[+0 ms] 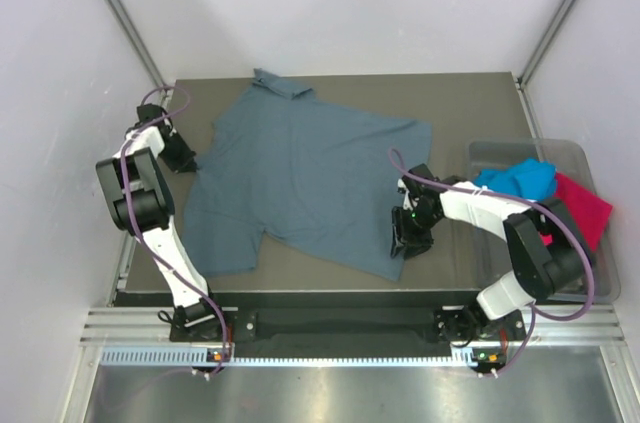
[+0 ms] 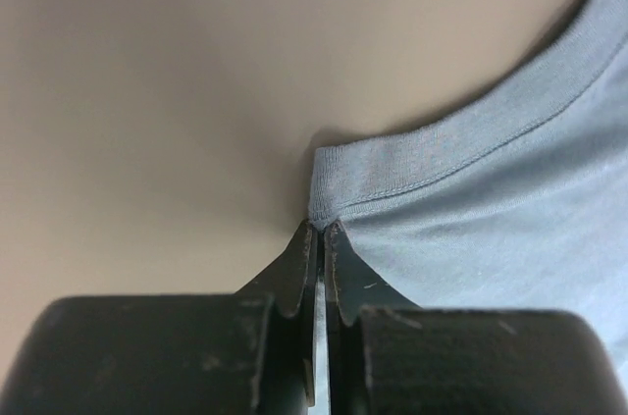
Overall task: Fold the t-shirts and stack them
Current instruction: Flatten the tshirt out
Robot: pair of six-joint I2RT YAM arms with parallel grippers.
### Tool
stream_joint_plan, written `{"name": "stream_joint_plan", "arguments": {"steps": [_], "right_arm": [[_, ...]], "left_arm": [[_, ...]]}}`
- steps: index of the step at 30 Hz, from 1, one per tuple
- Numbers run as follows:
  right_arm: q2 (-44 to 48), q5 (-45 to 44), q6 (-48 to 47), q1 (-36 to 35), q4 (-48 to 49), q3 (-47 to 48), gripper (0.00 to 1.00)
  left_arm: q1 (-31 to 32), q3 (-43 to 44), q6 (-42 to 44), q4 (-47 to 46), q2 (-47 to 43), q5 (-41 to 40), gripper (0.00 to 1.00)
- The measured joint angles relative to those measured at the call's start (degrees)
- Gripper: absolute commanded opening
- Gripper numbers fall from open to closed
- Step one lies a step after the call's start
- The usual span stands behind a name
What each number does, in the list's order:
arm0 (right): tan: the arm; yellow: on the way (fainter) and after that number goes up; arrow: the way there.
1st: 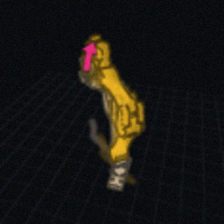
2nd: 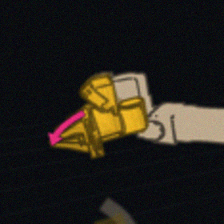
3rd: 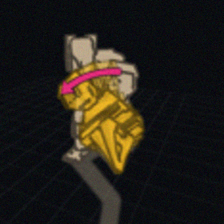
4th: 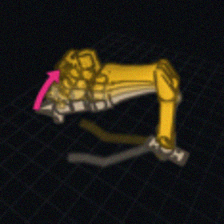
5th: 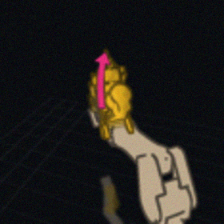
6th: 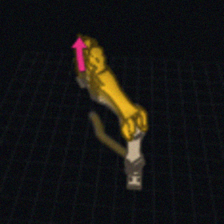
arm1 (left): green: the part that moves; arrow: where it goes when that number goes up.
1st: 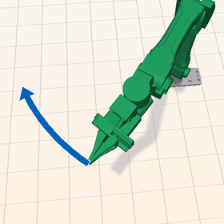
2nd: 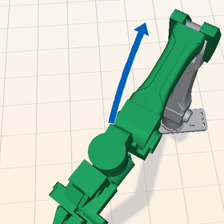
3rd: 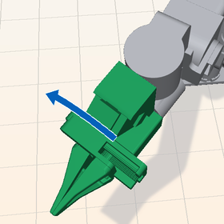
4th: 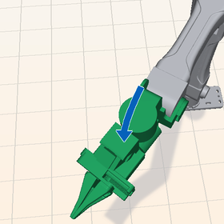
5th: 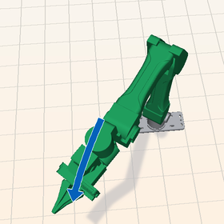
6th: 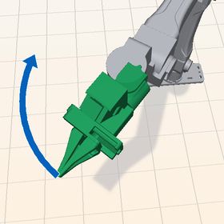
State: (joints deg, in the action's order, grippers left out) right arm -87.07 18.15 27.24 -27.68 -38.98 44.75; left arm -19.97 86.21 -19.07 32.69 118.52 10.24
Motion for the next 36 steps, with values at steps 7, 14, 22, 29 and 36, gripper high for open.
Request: {"name": "stream_joint_plan", "arguments": {"steps": [7, 14, 22, 29, 36], "right_arm": [[-0.57, 0.81, 1.36, -0.07, 1.40, -0.81, 0.21], [-0.94, 2.73, 2.91, -0.07, 2.93, -2.19, 0.00], [4.33, 2.93, 3.39, -0.09, 2.56, -6.95, 0.00], [3.80, -1.38, 0.42, 1.29, -3.58, -1.18, 0.56], [-8.41, -5.27, -4.46, 6.08, -6.08, 27.10, 0.72]], "left_arm": [[-1.05, -4.74, -2.29, -0.52, -3.76, -6.78, 0.00], [-4.76, -15.13, -5.95, 0.57, -11.72, -13.09, 0.00], [-8.79, -24.50, -9.33, 4.35, -23.54, -19.41, 0.01], [-7.56, -24.41, -8.70, 3.32, -33.03, -17.00, 0.54], [3.72, -16.22, -10.99, -4.17, -31.89, -12.22, 0.64]]}}
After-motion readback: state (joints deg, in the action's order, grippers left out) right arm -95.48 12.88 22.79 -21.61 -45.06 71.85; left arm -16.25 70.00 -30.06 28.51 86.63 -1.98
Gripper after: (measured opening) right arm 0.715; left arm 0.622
